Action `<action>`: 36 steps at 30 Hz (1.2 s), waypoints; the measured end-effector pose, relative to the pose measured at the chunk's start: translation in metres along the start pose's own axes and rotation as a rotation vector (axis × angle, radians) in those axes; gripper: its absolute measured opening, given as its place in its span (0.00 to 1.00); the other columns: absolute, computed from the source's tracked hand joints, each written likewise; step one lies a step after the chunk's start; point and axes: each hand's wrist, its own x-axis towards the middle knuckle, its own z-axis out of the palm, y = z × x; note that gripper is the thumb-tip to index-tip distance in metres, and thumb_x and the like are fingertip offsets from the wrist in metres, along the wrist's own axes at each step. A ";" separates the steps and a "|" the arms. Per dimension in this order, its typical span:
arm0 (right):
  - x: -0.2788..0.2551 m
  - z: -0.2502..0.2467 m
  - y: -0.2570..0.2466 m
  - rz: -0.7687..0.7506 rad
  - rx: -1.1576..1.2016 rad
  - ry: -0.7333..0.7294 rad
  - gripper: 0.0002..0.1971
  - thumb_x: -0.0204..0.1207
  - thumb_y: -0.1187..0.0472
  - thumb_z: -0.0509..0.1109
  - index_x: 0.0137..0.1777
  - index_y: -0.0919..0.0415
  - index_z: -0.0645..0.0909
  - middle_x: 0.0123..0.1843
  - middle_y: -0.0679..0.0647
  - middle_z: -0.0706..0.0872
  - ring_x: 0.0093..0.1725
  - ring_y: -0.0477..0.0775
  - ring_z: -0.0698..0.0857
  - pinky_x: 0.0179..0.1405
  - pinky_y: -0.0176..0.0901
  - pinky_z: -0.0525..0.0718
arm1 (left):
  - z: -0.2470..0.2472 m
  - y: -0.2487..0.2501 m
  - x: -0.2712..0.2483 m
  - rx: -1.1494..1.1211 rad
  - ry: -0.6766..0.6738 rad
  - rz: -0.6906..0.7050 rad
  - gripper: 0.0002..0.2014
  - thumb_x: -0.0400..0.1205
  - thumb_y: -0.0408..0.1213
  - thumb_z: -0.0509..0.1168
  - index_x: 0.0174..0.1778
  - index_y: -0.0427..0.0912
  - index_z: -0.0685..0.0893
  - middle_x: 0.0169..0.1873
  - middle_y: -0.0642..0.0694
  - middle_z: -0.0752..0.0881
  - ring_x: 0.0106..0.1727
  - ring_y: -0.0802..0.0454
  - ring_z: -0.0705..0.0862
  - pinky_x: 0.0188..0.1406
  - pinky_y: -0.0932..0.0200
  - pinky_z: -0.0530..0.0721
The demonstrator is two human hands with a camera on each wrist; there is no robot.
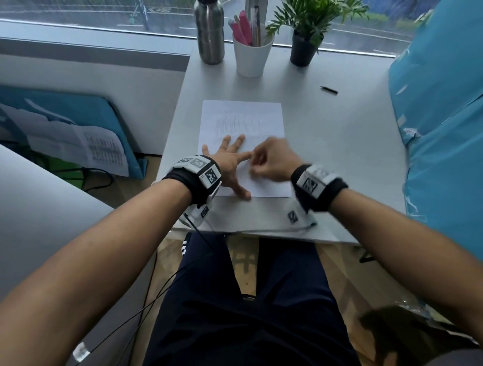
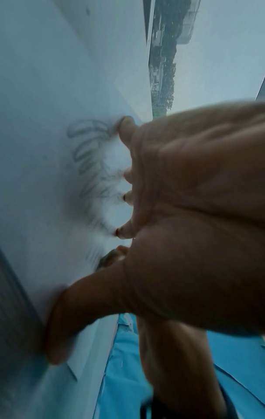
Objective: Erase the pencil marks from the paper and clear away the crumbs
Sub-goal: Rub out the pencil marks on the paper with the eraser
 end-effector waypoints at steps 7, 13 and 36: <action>0.009 -0.011 0.007 0.083 0.016 0.096 0.04 0.66 0.61 0.78 0.39 0.61 0.91 0.36 0.53 0.89 0.35 0.47 0.85 0.34 0.30 0.81 | 0.003 0.002 0.002 0.003 0.008 -0.015 0.64 0.58 0.67 0.80 0.83 0.71 0.42 0.83 0.54 0.27 0.83 0.43 0.27 0.72 0.16 0.39; 0.009 -0.022 0.013 0.086 -0.002 0.103 0.05 0.67 0.60 0.78 0.39 0.61 0.91 0.33 0.51 0.88 0.32 0.46 0.84 0.29 0.24 0.74 | 0.004 0.004 0.000 -0.007 0.003 -0.020 0.64 0.58 0.66 0.80 0.82 0.71 0.42 0.83 0.54 0.27 0.83 0.43 0.27 0.72 0.15 0.40; -0.014 -0.002 0.004 -0.068 -0.032 -0.086 0.03 0.66 0.62 0.78 0.37 0.61 0.89 0.34 0.53 0.89 0.33 0.48 0.86 0.32 0.29 0.80 | 0.006 0.004 0.002 0.006 0.002 -0.021 0.66 0.57 0.69 0.79 0.82 0.70 0.40 0.82 0.53 0.25 0.83 0.42 0.26 0.70 0.14 0.39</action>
